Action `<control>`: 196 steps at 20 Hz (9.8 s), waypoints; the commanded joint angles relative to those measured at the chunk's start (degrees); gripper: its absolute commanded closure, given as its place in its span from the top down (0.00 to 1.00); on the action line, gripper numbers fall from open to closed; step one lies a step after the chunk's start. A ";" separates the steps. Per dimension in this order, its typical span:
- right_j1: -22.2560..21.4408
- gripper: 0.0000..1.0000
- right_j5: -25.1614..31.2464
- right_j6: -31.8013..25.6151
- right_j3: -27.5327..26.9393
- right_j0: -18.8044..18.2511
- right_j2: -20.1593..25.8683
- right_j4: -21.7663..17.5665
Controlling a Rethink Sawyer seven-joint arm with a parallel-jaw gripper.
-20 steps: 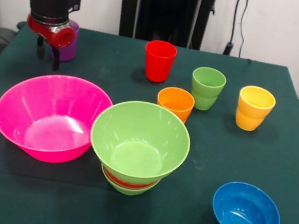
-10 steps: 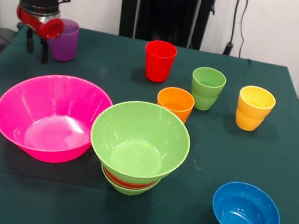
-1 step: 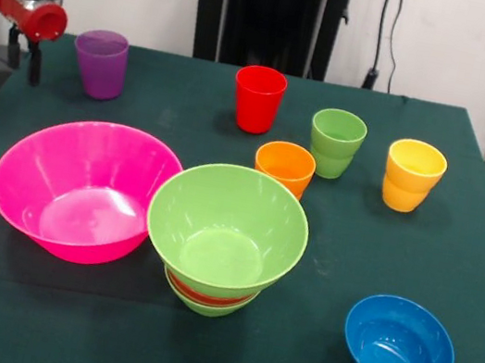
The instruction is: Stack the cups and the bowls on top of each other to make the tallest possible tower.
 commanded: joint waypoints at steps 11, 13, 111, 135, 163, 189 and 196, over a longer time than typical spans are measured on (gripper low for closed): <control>5.37 1.00 -7.22 1.25 -3.85 7.82 2.85 -0.79; 5.33 1.00 -6.54 1.36 -4.42 8.39 2.92 0.15; 5.70 1.00 -7.42 1.22 -4.02 6.34 7.96 6.84; 2.39 1.00 -1.95 -3.62 -0.94 4.20 9.29 8.28; 4.37 1.00 -2.82 -2.00 -0.91 8.22 2.08 3.61; 8.99 1.00 0.53 -9.23 -3.37 6.40 1.49 1.16; 8.31 1.00 1.82 -9.52 -2.96 6.50 1.18 0.58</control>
